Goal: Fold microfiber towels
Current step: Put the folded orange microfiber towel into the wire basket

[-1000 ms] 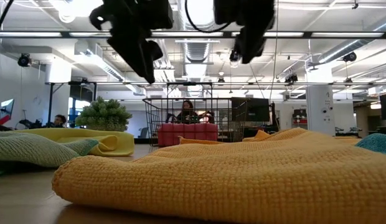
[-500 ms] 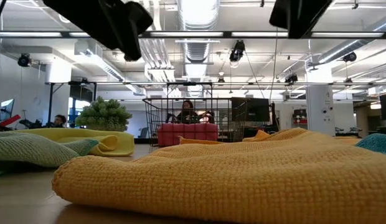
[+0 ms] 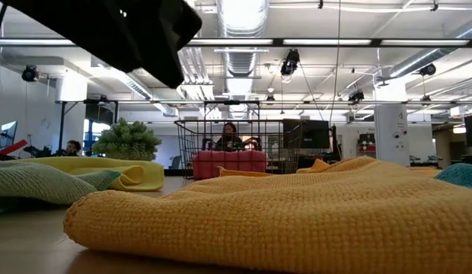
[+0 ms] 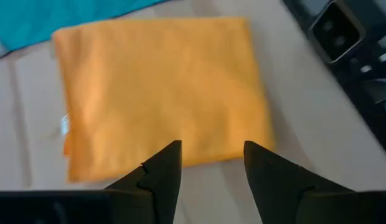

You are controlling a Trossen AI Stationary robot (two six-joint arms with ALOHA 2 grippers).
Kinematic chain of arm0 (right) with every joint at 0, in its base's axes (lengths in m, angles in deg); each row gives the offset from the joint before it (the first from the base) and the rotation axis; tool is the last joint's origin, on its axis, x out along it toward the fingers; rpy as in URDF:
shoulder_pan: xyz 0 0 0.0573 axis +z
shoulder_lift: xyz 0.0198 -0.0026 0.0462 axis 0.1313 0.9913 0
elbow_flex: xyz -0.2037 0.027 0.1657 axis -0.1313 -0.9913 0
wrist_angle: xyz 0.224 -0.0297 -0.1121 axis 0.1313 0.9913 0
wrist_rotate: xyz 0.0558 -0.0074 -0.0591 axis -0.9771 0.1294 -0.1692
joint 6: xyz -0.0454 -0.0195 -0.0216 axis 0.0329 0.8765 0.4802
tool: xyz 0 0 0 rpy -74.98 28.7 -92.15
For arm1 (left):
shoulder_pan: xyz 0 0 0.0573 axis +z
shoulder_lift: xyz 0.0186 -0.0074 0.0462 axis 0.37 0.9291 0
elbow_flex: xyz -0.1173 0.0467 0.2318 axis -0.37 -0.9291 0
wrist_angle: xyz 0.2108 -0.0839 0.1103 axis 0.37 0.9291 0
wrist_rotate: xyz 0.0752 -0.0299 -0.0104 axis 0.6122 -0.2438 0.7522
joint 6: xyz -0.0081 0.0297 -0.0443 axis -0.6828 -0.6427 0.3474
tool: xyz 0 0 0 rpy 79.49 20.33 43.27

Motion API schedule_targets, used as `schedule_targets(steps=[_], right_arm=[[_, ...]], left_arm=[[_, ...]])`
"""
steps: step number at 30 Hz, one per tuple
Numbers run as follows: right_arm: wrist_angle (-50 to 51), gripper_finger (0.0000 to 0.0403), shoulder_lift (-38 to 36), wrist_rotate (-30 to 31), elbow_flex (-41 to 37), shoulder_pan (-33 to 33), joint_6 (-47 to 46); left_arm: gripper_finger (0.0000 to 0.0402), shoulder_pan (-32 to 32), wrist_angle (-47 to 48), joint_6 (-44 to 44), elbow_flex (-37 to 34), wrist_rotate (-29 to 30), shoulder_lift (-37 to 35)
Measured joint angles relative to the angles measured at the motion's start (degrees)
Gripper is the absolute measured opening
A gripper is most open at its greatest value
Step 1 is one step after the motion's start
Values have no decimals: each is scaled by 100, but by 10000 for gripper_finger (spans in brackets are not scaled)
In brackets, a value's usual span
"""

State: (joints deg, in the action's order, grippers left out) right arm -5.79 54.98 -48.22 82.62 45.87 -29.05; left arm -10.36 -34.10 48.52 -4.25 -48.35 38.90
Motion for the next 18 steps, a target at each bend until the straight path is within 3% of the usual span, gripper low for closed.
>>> schedule_targets(steps=[12,18], right_arm=[[-248,126,678,-118,-5,343,357],[-672,130,975,-533,-5,289,463]], left_arm=[[157,-369,-68,299,831,106,955],[157,-395,-80,302,912,115,1117]])
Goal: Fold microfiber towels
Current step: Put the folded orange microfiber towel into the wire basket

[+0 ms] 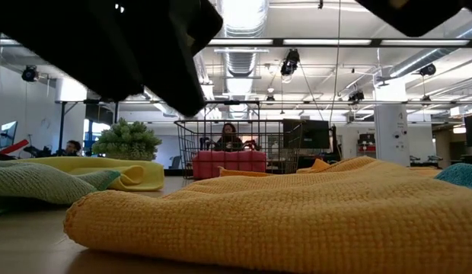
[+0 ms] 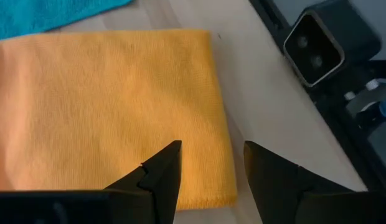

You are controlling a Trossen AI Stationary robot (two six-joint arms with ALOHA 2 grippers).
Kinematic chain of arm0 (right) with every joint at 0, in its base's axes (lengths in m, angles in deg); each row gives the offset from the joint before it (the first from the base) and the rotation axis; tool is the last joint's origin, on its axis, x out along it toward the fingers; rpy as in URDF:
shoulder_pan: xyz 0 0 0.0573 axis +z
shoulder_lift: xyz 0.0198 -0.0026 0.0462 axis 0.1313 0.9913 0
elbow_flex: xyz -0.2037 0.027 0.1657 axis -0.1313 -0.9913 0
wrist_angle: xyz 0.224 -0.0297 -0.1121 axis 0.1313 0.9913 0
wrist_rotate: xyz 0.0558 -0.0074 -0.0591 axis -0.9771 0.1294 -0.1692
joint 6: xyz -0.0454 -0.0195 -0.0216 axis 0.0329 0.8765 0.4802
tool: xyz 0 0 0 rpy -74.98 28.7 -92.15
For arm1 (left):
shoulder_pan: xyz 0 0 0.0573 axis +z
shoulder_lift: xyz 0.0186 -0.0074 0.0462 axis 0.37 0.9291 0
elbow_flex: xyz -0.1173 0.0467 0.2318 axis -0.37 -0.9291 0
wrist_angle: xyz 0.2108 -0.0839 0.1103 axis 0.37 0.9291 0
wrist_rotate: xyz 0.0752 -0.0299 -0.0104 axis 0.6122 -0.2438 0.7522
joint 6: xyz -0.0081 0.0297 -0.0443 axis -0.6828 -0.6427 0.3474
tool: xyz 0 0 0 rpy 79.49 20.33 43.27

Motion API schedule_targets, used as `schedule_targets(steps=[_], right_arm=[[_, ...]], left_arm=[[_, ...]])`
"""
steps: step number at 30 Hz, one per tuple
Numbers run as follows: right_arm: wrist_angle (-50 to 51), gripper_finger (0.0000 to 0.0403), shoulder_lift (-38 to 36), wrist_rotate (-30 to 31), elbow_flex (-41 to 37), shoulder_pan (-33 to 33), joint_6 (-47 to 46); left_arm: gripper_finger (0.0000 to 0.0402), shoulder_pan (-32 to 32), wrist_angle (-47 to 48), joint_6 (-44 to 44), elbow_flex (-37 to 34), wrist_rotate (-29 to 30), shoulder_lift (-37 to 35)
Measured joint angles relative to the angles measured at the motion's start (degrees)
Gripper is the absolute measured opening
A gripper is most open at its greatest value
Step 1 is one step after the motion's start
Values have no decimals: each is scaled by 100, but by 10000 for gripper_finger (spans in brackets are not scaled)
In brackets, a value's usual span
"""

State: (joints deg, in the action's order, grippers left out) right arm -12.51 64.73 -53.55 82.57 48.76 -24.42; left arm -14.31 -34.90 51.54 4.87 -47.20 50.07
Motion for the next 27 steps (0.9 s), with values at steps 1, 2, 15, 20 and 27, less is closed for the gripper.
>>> schedule_targets(steps=[1,2,15,20,27], right_arm=[[-140,132,36,8,0,1,120],[-207,135,65,25,0,5,276],[-771,188,743,396,7,15,1395],[-867,194,941,435,4,11,1269],[-833,194,1058,633,2,-37,1177]], left_arm=[[157,-7,7,0,-4,-1,6],[157,-11,-8,0,-3,-2,34],[157,-105,-192,2,-36,221,266],[157,-79,-206,-2,-191,260,266],[157,-79,-388,-4,-325,133,265]])
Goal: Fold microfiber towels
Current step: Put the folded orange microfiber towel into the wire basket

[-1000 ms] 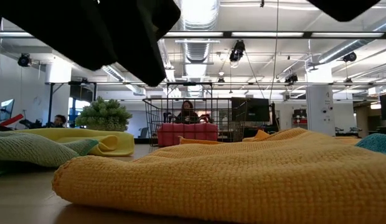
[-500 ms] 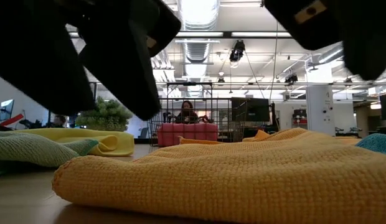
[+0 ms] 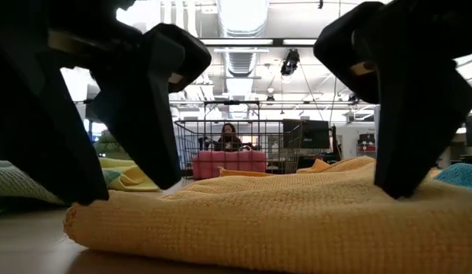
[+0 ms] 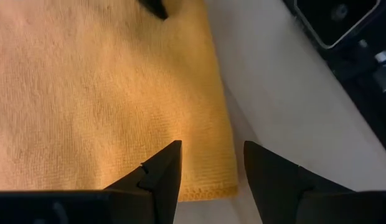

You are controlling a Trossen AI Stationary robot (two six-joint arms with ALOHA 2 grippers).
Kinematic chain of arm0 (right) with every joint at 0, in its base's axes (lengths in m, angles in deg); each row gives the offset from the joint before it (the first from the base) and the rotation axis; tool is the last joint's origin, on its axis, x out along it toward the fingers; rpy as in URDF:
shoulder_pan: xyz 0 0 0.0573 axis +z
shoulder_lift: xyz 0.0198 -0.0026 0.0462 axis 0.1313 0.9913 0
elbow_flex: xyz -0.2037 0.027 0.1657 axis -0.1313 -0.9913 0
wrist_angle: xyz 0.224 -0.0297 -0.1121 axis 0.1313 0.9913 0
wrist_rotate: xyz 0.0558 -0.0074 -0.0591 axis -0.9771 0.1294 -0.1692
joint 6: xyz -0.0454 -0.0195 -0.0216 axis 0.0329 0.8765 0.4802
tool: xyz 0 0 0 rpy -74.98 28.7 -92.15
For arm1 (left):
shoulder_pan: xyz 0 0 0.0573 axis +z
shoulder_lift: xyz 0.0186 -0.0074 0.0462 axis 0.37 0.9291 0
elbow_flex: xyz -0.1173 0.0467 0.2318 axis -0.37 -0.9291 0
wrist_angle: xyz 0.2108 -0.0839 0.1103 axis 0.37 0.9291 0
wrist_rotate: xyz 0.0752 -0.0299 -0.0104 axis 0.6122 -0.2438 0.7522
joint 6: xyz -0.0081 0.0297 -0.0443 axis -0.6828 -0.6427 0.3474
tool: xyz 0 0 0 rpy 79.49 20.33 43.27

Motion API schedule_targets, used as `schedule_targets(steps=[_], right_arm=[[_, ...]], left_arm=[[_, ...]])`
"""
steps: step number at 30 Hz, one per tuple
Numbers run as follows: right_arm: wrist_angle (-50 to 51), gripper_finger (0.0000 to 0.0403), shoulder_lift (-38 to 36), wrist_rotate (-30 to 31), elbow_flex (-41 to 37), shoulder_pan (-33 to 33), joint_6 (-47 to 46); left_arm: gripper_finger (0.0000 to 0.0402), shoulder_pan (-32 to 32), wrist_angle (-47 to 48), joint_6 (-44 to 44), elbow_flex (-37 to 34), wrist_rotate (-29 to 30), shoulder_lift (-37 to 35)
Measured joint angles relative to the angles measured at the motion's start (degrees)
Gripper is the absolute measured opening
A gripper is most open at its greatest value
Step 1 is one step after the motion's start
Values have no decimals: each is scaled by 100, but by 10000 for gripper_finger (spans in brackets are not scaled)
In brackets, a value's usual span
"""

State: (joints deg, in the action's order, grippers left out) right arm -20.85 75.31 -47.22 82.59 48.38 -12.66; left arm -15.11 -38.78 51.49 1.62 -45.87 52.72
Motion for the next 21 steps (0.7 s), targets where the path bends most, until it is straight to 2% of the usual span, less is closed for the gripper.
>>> schedule_targets(steps=[9,16,21], right_arm=[[70,194,67,135,-4,-167,-146],[129,194,105,-34,-4,-186,-328],[162,194,111,7,-52,-200,-406]], left_arm=[[157,7,-213,-4,-31,-153,202],[157,43,44,361,-20,947,337],[122,113,75,451,-20,944,342]])
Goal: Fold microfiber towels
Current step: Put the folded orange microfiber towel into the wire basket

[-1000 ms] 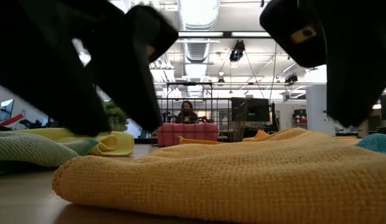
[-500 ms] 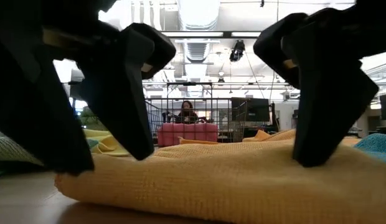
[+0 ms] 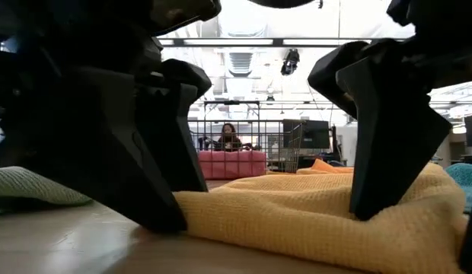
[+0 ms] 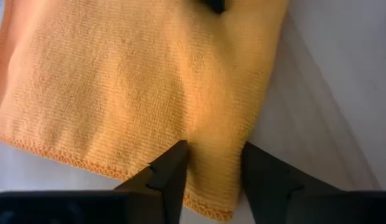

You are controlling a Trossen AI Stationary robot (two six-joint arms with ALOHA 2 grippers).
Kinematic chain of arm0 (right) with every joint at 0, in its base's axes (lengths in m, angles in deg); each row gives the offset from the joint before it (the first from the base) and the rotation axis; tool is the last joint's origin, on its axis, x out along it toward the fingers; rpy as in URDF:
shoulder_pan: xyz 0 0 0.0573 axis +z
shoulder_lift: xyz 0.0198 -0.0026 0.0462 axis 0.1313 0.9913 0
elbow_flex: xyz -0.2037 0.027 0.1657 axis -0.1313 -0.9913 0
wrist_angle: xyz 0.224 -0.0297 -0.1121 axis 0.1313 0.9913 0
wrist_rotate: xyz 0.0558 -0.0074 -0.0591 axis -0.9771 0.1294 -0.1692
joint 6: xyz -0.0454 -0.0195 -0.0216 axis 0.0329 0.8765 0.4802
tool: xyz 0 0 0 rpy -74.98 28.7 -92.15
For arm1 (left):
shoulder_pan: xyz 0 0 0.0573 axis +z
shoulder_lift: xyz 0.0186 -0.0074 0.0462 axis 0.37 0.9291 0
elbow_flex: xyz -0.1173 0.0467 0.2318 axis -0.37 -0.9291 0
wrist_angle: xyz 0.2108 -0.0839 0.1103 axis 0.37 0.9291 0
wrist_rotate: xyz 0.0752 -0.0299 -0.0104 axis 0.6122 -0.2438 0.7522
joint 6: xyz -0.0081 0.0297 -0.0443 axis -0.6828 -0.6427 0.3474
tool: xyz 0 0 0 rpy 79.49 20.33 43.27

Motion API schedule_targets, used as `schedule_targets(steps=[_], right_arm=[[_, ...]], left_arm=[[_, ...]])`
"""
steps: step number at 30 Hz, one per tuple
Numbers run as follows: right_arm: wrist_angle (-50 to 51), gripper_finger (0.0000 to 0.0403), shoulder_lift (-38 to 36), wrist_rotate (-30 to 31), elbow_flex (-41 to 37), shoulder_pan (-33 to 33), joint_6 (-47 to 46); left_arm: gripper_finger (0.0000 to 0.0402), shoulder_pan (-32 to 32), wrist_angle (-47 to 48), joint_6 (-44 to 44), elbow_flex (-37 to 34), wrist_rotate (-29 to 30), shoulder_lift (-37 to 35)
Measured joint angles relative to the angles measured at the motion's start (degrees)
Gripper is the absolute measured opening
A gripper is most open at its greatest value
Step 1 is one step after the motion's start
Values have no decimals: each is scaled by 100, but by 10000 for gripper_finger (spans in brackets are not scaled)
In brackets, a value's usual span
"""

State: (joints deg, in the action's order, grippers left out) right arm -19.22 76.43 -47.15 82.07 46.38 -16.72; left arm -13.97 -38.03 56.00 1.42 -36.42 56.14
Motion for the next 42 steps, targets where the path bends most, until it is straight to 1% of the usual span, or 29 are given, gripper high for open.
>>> schedule_targets(steps=[6,8,10,12,14,17,18,19,21,25,28,31,34,36,38,42], right_arm=[[-32,194,-10,54,-145,-69,-383],[-25,190,-11,84,-147,-84,-436],[-17,176,-11,97,-149,-107,-526],[-6,149,-11,120,-152,-135,-576],[0,112,-11,143,-154,-160,-588],[9,45,-15,165,-158,-194,-639],[10,27,-19,150,-158,-203,-646],[30,21,-26,132,-151,-205,-666],[97,16,-46,122,-109,-207,-741],[624,12,-225,140,139,-211,-808],[1112,11,-473,356,396,-215,-809],[1439,11,-732,800,564,-243,-792],[1719,10,-1007,1309,666,-314,-726],[1852,10,-1198,1526,673,-403,-731],[1846,9,-1341,1588,675,-528,-730],[1840,9,-1487,1652,679,-819,-652]], left_arm=[[29,11,8,-9,-4,-18,8],[9,12,9,-9,-4,-14,8],[9,11,-4,-11,-4,-12,8],[12,11,-11,-24,-4,-14,9],[12,11,-11,-36,-4,-16,10],[12,11,-13,-39,-5,-19,8],[13,11,-13,-38,-7,-20,0],[13,13,-12,-38,-10,-32,-17],[13,18,29,-35,-13,-83,-78],[13,57,168,-22,-7,-122,-320],[13,117,392,-196,-2,-112,-544],[13,209,731,-334,-2,-21,-709],[13,278,1123,-359,-2,383,-963],[13,328,1313,-361,2,706,-1153],[13,386,1550,-411,-3,929,-1367],[13,539,1850,-804,-7,1149,-1790]])
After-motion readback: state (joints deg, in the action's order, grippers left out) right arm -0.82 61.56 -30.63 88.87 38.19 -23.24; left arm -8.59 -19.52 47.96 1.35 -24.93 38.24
